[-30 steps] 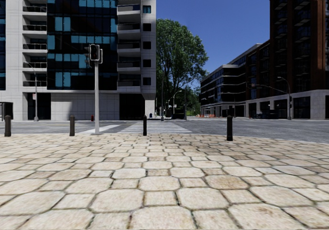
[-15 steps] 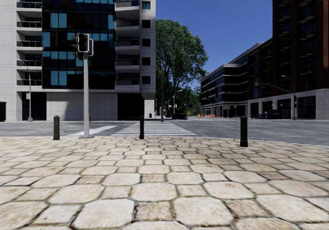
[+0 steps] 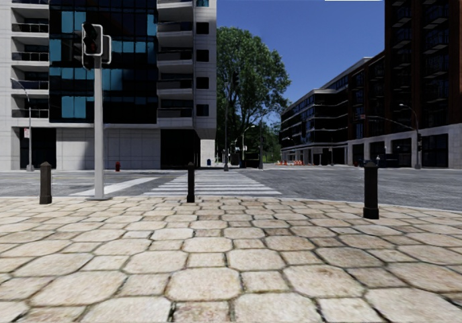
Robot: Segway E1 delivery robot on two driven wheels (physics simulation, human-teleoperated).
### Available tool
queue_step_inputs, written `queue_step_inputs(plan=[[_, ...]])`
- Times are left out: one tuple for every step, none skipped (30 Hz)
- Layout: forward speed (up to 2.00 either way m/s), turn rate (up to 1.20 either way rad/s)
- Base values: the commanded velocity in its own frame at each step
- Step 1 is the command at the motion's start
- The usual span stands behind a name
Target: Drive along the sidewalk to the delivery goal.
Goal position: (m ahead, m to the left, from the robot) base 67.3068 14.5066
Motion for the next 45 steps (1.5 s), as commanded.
queue_step_inputs(plan=[[2.00,-0.17],[2.00,-0.17],[2.00,-0.17],[2.00,-0.17],[2.00,-0.17],[2.00,-0.17],[2.00,-0.17],[2.00,-0.17],[2.00,-0.17],[2.00,-0.17],[2.00,-0.17],[2.00,-0.17],[2.00,-0.17],[2.00,-0.11],[2.00,0.00],[2.00,0.00],[2.00,0.00],[2.00,0.00],[2.00,0.00],[2.00,0.00],[2.00,0.00],[2.00,0.00],[2.00,0.00],[2.00,0.00],[2.00,0.00],[2.00,0.00],[2.00,0.00],[2.00,0.00],[2.00,0.00],[2.00,0.00],[2.00,0.00],[2.00,0.00],[2.00,0.00],[2.00,0.00],[2.00,0.00],[2.00,0.00],[2.00,0.00],[2.00,0.00],[2.00,0.00],[2.00,0.00],[2.00,0.00],[2.00,0.00],[2.00,0.00],[2.00,0.00],[2.00,0.00]])
